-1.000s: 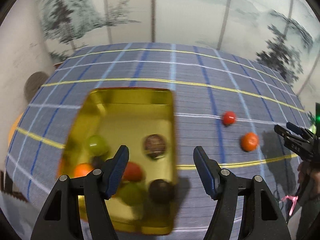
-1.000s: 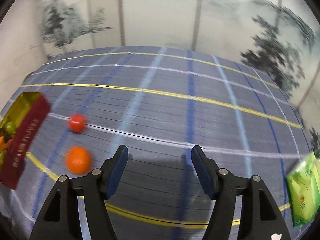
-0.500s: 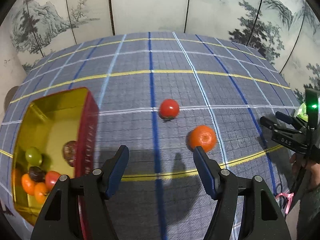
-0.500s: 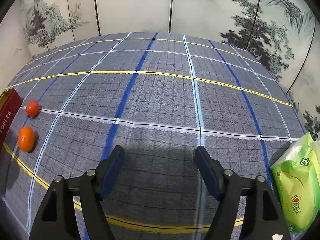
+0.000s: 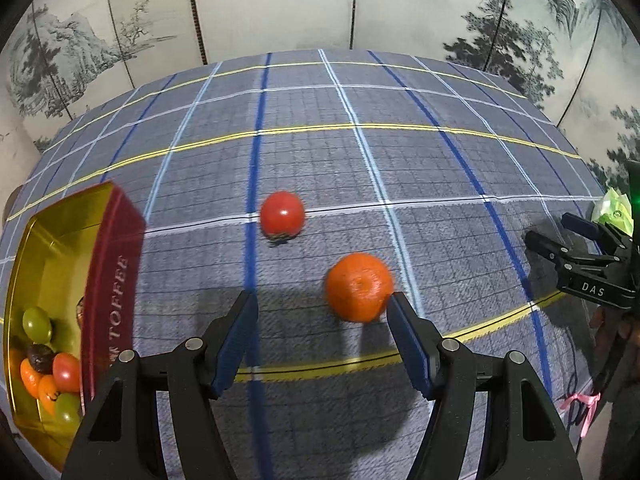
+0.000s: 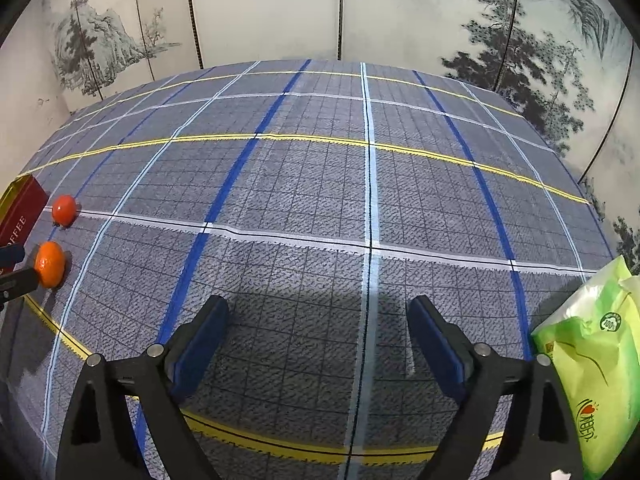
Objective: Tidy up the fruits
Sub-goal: 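Move the left tool back to the fruits and grasp the last tangerine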
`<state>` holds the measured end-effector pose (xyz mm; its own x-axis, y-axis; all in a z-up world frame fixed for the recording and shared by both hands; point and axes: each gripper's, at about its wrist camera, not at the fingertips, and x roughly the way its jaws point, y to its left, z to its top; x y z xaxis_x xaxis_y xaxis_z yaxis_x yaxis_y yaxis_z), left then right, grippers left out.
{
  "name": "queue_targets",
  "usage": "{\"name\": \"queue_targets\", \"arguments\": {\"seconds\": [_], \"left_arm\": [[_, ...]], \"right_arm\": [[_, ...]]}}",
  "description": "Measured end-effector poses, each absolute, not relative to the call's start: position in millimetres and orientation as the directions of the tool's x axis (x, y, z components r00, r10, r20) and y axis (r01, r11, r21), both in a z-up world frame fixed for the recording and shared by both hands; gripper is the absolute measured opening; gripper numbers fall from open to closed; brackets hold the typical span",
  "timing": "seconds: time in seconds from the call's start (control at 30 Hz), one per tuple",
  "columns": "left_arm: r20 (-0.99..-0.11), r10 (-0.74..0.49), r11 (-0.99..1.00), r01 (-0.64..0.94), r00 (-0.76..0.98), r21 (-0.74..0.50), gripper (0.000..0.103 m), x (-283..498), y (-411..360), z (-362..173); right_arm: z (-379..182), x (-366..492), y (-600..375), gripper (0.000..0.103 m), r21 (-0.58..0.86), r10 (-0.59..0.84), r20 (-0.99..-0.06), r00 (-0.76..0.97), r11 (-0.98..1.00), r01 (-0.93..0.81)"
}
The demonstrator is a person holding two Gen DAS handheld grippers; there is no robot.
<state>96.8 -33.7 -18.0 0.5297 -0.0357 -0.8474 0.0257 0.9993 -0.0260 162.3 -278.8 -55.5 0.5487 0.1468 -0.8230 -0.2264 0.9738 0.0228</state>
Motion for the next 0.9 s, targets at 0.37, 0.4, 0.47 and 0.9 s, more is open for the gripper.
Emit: {"name": "queue_targets", "arguments": {"seconds": [0.37,0.4,0.47,0.9], "left_arm": [[-0.862,-0.043,0.999,0.025,0.506,-0.035,0.068,112,-41,-28],[-0.862,-0.042,0.999,0.023,0.505,-0.035,0.068,113,-42,-29],[-0.865,-0.042,0.999,0.022,0.499,-0.036,0.067,116,-43,-32],[-0.857,-0.06,0.998,0.054,0.511,-0.038,0.041,123,-50,-38]], "right_arm": [[-59,161,-285,0.102,0.024,0.16,-0.832,0.53,0.967,-0.255],[-59,161,-284,0.102,0.023,0.16,-0.832,0.531,0.967,-0.255],[-59,161,-284,0.102,0.023,0.16,-0.832,0.531,0.967,-0.255],[-59,161,-284,0.103,0.024,0.16,-0.832,0.53,0.967,-0.254]]}}
